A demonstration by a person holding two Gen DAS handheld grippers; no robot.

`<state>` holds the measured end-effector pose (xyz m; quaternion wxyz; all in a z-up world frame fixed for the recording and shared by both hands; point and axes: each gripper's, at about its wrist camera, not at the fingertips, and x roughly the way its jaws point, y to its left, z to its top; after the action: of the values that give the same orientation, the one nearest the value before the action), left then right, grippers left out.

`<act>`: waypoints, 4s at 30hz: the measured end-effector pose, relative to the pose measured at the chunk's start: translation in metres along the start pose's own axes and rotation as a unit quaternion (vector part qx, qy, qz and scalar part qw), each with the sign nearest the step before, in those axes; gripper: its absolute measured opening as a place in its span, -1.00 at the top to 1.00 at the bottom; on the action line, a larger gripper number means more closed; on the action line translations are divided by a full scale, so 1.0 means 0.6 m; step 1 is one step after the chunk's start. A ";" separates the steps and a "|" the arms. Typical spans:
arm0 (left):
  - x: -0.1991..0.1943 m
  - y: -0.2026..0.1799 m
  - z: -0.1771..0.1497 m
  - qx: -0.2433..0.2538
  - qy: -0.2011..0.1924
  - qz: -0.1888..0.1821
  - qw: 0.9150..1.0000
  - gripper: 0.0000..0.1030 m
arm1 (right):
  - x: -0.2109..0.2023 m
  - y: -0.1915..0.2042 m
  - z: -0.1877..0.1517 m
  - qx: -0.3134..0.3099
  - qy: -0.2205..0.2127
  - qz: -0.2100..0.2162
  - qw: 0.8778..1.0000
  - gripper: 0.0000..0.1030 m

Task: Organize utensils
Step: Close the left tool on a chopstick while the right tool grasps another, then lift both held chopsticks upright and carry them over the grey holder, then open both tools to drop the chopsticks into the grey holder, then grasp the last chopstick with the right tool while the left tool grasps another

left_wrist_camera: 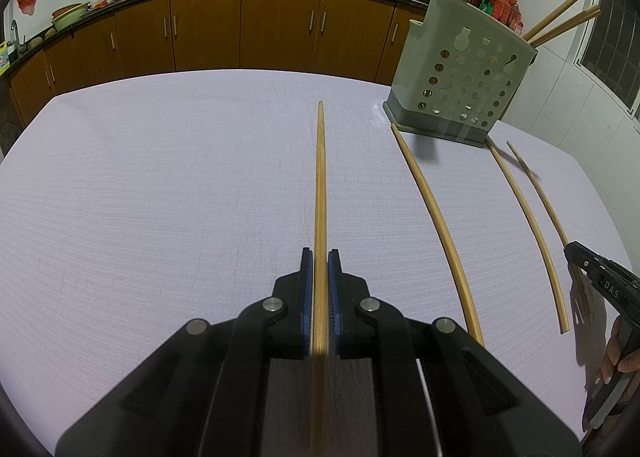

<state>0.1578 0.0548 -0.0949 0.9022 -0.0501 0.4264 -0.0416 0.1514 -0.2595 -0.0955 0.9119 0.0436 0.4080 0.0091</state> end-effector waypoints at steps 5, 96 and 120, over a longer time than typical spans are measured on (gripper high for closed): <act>0.000 -0.001 0.000 0.000 0.000 0.000 1.000 0.80 | -0.001 0.000 0.000 0.000 0.000 0.000 1.000 0.83; -0.106 -0.073 0.043 0.025 -0.088 -0.039 0.995 0.23 | -0.051 0.020 0.030 -0.001 -0.020 0.086 0.996 0.34; 0.002 -0.089 -0.016 0.054 0.003 0.046 0.997 0.84 | -0.008 0.015 -0.005 -0.017 0.008 0.033 0.999 0.85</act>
<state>0.1495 0.0013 -0.0954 0.9030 0.0189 0.4285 -0.0230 0.1463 -0.2504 -0.0934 0.9083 0.0411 0.4136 0.0467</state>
